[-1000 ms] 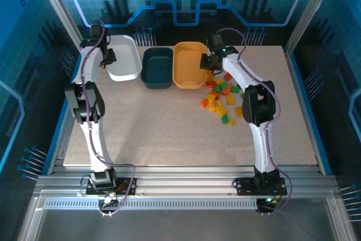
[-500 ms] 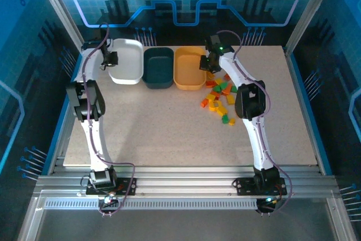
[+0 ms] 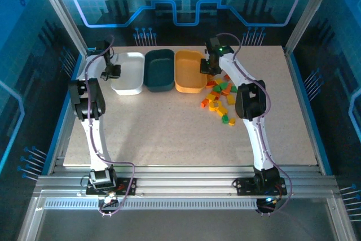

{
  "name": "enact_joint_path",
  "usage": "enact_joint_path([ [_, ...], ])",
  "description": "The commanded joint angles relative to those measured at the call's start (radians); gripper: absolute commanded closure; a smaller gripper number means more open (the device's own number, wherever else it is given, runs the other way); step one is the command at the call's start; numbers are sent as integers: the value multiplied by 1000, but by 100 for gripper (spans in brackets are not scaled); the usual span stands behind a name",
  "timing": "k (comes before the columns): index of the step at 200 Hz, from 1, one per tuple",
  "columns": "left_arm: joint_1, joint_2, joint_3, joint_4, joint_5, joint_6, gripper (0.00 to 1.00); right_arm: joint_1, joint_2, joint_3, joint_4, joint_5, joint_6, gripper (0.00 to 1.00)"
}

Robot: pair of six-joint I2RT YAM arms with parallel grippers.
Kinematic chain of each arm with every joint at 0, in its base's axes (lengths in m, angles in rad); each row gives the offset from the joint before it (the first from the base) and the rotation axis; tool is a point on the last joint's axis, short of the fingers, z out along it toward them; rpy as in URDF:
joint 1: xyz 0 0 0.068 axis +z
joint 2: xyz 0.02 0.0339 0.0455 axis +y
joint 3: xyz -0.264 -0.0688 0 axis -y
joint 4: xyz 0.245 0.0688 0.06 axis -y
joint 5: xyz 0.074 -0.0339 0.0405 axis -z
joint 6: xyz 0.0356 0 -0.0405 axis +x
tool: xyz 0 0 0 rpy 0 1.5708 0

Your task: Sort the legos into containers by color

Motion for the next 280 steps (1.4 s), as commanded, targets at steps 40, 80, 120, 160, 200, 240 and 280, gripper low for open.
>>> enact_joint_path([
  [40, -31, -159, -151, -4, -22, 69, 100, 81, -161, -220, 31, -57, -18, 100],
  [80, -19, -193, -210, 32, -72, 50, 97, 107, -205, -284, 29, -57, 2, 100],
  [120, -6, -177, -209, 28, -78, 15, 59, 129, -210, -295, 24, -54, 8, 100],
  [160, -1, -162, -188, 23, -73, -28, 36, 145, -224, -313, 13, -35, 16, 99],
  [200, 9, -170, -131, -21, -98, -112, 1, 150, -253, -354, 39, -37, 41, 93],
  [240, 12, -165, -91, -94, -69, -171, 1, 151, -282, -403, 94, -62, 96, 94],
  [280, 19, -159, -131, -76, -72, -193, 1, 142, -314, -453, 133, 19, 125, 98],
])
